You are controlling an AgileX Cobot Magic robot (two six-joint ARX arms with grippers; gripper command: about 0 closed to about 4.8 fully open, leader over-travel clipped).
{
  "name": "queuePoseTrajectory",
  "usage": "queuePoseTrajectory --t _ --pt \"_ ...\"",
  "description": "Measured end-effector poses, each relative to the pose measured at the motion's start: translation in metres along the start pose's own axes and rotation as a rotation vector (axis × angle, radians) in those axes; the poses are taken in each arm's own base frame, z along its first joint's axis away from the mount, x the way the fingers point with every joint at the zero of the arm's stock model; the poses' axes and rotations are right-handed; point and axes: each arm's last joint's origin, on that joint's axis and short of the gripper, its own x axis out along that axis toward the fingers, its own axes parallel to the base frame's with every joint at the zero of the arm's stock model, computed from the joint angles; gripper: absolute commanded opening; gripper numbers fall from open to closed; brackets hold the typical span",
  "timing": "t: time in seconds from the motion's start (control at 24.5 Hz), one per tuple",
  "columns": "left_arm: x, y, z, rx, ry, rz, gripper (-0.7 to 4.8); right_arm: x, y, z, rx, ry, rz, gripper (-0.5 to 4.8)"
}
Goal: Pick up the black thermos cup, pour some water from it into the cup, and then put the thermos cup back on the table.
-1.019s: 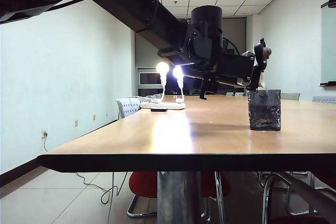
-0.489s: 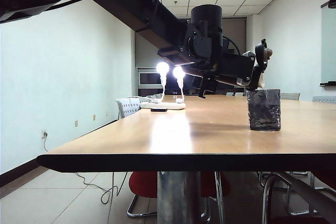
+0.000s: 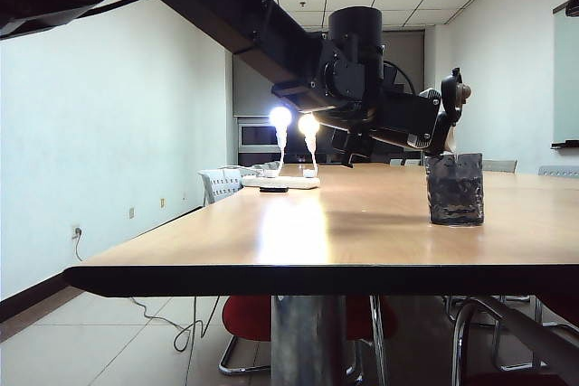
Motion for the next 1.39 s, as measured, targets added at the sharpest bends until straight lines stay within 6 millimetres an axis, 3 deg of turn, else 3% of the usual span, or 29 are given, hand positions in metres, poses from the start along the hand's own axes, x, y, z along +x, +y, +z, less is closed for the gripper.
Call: queuePoseTrajectory --t 0.86,1.18,1.39 --pt "0.000 0.000 0.000 -0.015 -0.030 0.009 1.82 0.000 0.000 0.000 0.000 0.000 0.000 -0.01" --pt "0.001 -0.013 0.006 -0.293 -0.066 -0.036 1.82 0.000 0.000 0.000 0.000 0.000 0.000 -0.01" --pt "0.001 -0.004 0.000 -0.596 0.037 0.055 1.82 0.000 0.000 0.000 0.000 0.000 0.000 -0.01"
